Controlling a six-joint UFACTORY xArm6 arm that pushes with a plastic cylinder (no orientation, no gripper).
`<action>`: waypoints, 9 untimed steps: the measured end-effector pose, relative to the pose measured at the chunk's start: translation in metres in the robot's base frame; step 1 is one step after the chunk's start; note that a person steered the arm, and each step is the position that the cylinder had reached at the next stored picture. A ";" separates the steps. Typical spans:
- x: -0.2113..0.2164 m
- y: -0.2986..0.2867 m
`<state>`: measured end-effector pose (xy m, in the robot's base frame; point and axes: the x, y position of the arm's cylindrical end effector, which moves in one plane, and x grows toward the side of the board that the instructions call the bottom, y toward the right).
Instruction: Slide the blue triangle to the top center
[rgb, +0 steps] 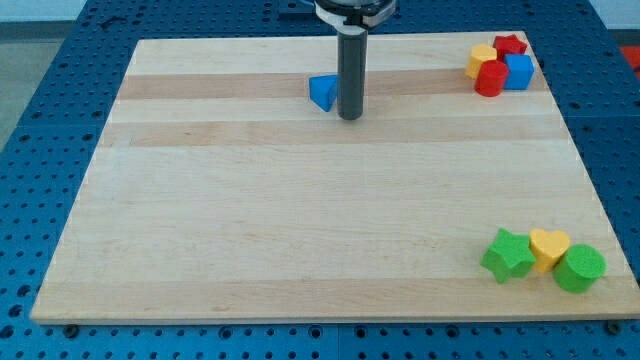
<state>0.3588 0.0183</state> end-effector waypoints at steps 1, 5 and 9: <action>0.007 -0.051; -0.020 -0.038; -0.062 -0.019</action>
<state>0.2965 -0.0003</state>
